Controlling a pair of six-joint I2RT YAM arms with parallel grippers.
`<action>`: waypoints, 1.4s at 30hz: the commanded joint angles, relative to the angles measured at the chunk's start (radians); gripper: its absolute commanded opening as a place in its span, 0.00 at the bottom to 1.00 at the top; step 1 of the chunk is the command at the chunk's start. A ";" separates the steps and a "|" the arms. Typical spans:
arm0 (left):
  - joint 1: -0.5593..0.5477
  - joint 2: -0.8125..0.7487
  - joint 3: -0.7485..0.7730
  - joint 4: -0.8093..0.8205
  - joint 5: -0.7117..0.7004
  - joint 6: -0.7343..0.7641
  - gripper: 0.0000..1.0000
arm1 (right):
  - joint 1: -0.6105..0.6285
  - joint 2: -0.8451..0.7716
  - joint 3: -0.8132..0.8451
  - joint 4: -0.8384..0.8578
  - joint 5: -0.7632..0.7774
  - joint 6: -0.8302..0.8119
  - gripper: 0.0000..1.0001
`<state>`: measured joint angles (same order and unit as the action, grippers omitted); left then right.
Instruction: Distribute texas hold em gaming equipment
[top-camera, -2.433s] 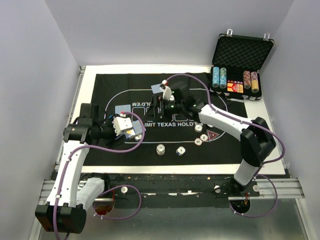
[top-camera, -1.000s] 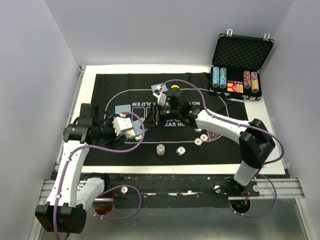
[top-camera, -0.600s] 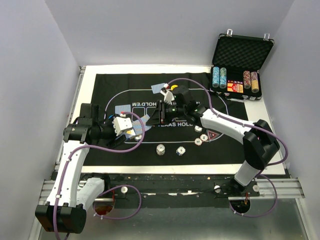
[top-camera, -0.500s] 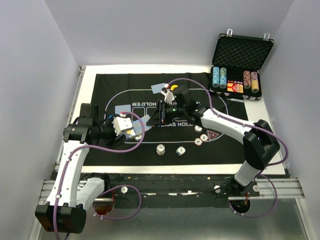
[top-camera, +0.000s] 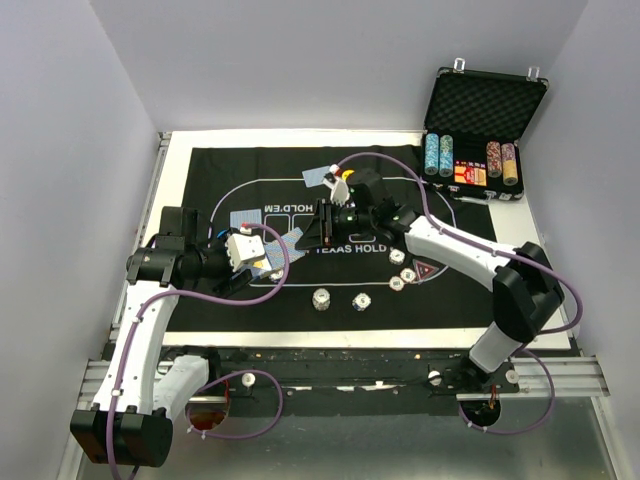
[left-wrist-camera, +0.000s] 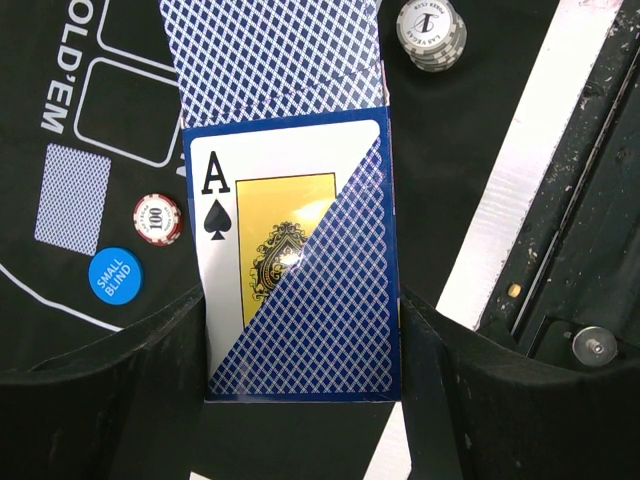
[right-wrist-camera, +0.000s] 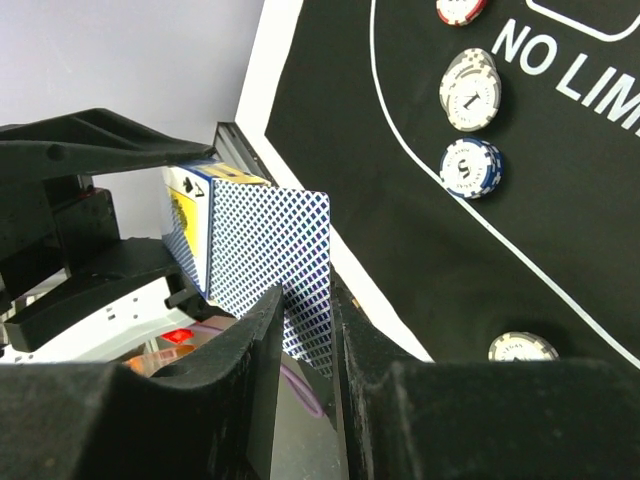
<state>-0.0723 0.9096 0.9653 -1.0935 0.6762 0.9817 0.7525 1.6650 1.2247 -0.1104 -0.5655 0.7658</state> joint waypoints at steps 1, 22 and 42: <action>-0.001 -0.011 0.010 0.030 0.074 0.002 0.47 | -0.001 -0.042 0.039 -0.011 -0.014 0.003 0.33; -0.001 -0.020 0.007 0.034 0.083 0.008 0.47 | -0.028 -0.111 0.036 -0.002 -0.033 0.017 0.36; -0.001 -0.034 -0.002 0.047 0.088 0.005 0.47 | -0.044 -0.086 -0.056 0.133 -0.108 0.136 0.01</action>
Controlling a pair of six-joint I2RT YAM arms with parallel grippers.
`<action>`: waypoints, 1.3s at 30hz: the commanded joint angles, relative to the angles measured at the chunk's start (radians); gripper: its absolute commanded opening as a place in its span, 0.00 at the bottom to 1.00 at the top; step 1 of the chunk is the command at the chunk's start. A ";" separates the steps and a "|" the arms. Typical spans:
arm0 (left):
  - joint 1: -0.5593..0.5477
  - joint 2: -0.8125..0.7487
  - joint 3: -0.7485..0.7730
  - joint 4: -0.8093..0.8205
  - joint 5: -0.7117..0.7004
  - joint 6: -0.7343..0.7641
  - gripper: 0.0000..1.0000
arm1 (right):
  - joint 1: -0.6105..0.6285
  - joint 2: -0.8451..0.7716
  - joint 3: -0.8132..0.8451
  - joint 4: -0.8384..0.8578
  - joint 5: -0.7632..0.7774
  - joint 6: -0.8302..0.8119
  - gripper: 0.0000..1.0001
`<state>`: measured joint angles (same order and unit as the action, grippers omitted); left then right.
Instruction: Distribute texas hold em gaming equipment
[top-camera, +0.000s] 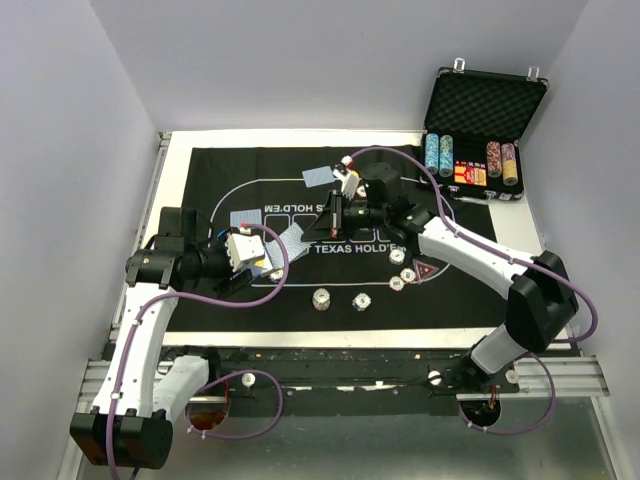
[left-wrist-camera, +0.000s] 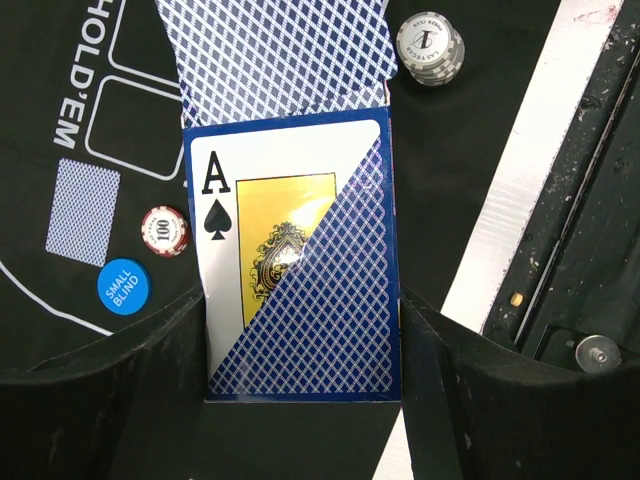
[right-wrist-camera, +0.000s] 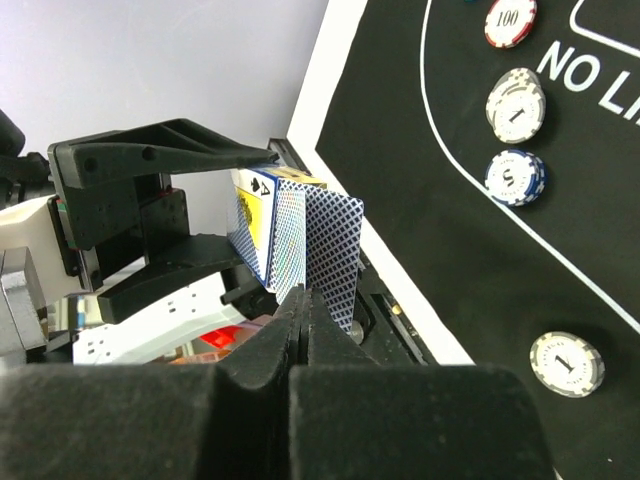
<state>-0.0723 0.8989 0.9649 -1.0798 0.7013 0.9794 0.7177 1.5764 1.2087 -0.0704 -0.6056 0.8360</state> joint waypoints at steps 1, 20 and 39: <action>-0.001 -0.023 -0.005 0.035 0.067 0.007 0.47 | -0.014 -0.001 -0.044 0.107 -0.074 0.078 0.01; 0.000 -0.012 -0.002 0.060 0.116 -0.025 0.46 | -0.089 -0.127 -0.072 0.184 -0.140 0.176 0.01; 0.000 -0.012 0.014 0.041 0.110 -0.025 0.46 | -0.348 -0.224 -0.373 -0.040 -0.116 -0.038 0.01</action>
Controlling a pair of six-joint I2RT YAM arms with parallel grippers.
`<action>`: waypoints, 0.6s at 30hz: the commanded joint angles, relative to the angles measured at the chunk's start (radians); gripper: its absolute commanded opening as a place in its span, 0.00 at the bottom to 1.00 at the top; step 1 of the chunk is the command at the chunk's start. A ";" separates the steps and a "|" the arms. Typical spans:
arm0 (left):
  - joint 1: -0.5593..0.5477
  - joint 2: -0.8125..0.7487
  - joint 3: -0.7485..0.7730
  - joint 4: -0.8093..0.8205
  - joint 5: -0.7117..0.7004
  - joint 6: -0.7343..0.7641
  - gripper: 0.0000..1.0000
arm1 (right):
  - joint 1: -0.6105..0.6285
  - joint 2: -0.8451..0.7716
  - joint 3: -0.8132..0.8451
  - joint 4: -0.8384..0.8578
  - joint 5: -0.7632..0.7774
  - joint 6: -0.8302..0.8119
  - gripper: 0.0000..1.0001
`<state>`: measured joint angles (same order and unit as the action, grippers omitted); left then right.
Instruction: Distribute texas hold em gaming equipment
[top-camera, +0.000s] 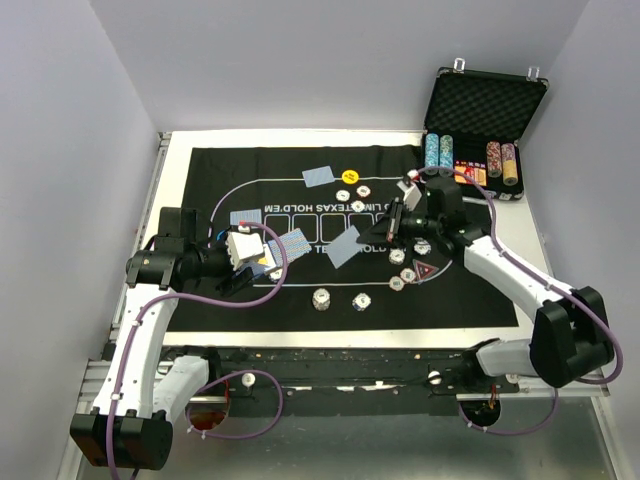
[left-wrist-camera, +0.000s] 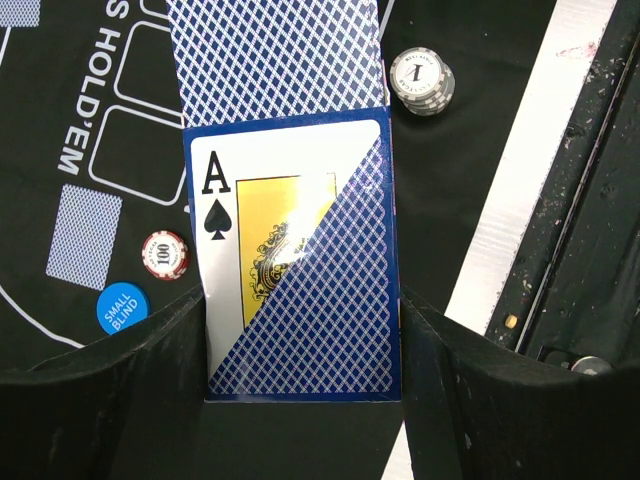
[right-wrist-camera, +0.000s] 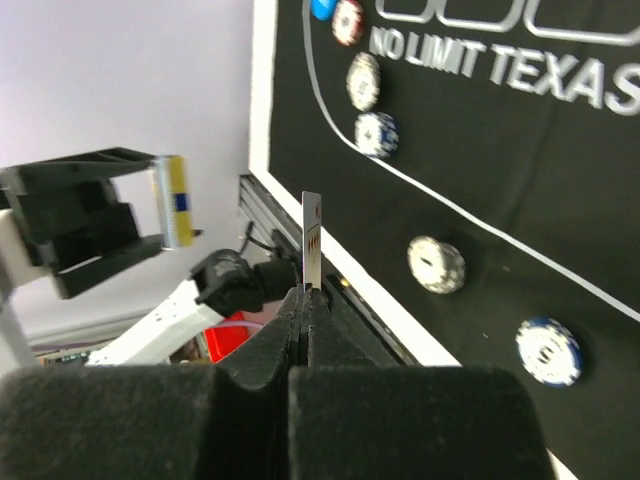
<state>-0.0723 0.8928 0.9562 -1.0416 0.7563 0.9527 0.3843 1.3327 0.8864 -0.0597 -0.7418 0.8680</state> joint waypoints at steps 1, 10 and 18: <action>0.000 -0.008 0.026 0.000 0.055 0.001 0.47 | -0.015 0.035 -0.058 -0.054 0.039 -0.087 0.01; 0.000 -0.017 0.030 -0.012 0.058 0.003 0.46 | -0.018 0.161 -0.079 -0.092 0.225 -0.199 0.01; -0.001 -0.014 0.035 -0.017 0.058 0.008 0.47 | -0.019 0.210 -0.098 -0.117 0.397 -0.244 0.01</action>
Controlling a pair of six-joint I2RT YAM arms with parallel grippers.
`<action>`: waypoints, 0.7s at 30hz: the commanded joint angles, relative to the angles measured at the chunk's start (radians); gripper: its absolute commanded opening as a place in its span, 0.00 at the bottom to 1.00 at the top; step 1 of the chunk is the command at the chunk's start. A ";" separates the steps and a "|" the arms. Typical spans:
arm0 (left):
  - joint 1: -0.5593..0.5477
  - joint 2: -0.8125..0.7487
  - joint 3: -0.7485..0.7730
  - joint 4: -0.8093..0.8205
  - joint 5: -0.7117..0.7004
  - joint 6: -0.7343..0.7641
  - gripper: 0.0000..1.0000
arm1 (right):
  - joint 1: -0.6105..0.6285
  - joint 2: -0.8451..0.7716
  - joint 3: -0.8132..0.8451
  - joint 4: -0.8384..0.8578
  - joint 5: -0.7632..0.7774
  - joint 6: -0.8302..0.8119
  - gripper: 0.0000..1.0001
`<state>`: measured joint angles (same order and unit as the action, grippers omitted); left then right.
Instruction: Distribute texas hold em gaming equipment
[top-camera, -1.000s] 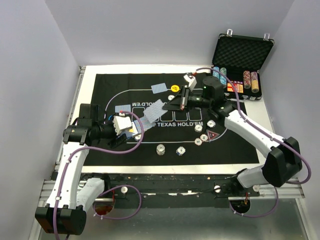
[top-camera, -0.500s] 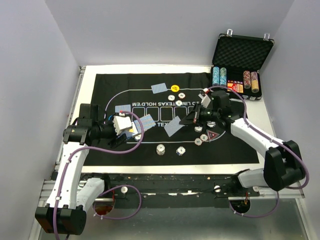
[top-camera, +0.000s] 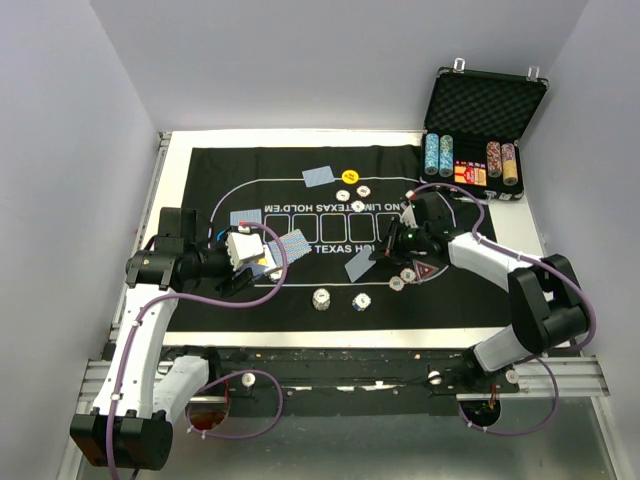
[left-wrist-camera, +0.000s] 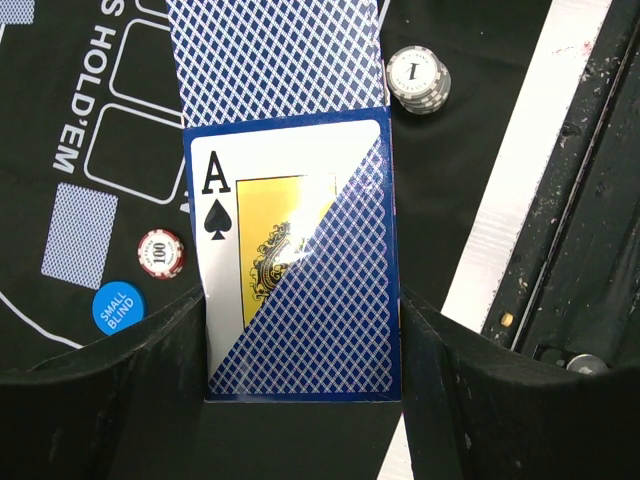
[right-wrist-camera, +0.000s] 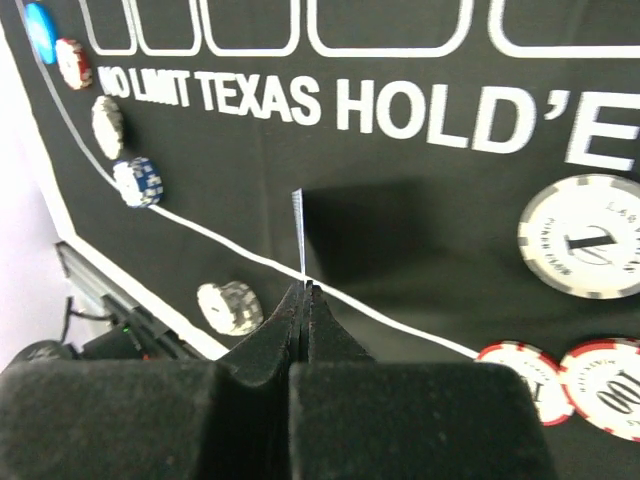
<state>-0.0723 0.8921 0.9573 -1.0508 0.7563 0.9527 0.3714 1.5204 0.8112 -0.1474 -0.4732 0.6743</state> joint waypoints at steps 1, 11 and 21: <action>0.000 -0.013 0.037 -0.011 0.058 0.009 0.46 | -0.005 0.029 -0.024 -0.032 0.139 -0.051 0.01; -0.001 -0.012 0.044 -0.023 0.055 0.012 0.46 | -0.002 -0.022 -0.012 -0.168 0.257 -0.102 0.12; -0.001 -0.007 0.046 -0.025 0.058 0.006 0.46 | -0.003 -0.143 0.054 -0.262 0.249 -0.087 0.62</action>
<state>-0.0723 0.8921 0.9707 -1.0805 0.7567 0.9531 0.3714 1.4261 0.8078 -0.3470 -0.2504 0.5900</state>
